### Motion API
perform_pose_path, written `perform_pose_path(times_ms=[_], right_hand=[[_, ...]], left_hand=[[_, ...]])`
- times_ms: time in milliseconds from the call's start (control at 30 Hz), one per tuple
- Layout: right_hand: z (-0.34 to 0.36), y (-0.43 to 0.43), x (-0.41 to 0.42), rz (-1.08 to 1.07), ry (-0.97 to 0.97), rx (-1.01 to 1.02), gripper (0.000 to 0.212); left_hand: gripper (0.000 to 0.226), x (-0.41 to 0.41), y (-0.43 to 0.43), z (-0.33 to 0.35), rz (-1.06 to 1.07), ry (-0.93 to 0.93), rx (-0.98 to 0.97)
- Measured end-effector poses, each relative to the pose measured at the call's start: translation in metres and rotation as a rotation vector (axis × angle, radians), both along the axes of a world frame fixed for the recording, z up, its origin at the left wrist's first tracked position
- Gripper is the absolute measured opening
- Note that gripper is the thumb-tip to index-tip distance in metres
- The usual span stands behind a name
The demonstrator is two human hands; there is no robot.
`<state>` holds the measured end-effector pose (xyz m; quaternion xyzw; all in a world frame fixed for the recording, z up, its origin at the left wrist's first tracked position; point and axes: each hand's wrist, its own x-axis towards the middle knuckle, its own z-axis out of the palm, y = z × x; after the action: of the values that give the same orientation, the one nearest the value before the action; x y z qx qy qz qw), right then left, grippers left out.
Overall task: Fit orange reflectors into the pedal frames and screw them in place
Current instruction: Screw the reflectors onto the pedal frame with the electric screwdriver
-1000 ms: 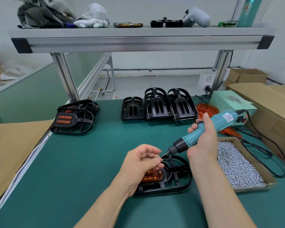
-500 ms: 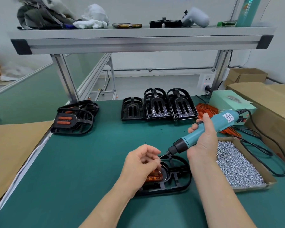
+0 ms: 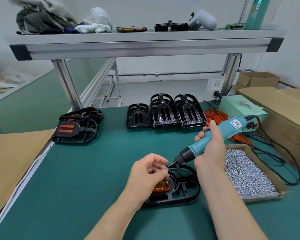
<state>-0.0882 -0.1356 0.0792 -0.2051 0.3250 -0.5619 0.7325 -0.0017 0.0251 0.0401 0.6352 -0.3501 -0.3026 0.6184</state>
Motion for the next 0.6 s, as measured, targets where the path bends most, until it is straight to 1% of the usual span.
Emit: perform_pose_path(times_ms=[233, 467, 600], right_hand=[[-0.0012, -0.0007, -0.0003, 0.005, 0.009, 0.0, 0.036], [-0.0035, 0.001, 0.0022, -0.012, 0.007, -0.027, 0.026], [-0.0056, 0.0029, 0.0025, -0.005, 0.014, -0.007, 0.028]], left_hand=[[0.033, 0.0005, -0.0003, -0.0015, 0.013, -0.021, 0.011], [0.039, -0.0036, -0.0006, -0.0035, 0.071, -0.168, 0.018], [0.037, -0.0074, 0.0009, -0.0047, 0.128, -0.269, 0.029]])
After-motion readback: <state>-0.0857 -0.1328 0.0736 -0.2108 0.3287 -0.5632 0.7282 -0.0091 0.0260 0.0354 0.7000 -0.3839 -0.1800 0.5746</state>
